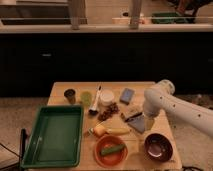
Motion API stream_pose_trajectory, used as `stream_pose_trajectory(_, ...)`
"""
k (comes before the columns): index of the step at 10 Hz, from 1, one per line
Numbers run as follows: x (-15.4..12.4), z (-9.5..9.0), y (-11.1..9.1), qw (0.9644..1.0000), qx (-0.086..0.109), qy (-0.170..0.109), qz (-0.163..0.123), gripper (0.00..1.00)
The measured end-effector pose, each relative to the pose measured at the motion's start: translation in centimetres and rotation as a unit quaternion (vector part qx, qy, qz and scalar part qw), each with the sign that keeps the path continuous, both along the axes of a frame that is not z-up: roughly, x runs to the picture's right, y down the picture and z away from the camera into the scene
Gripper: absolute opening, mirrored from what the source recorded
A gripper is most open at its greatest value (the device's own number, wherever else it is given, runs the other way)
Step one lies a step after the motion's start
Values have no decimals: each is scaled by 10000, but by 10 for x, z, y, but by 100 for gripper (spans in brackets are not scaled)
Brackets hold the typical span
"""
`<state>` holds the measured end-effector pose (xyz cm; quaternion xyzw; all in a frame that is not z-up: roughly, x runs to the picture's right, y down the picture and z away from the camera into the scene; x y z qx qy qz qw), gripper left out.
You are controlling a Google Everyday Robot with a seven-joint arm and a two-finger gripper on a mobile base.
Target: Wipe tray with towel
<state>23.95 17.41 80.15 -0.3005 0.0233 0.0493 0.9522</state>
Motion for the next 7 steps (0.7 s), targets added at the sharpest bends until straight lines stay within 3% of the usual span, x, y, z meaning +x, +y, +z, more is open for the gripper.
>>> stream_pose_trajectory(1, -2, 1, 3, 9996, 9, 183, 196, 80)
stream_pose_trajectory(7, -3, 5, 18, 9951, 138, 633, 746, 80)
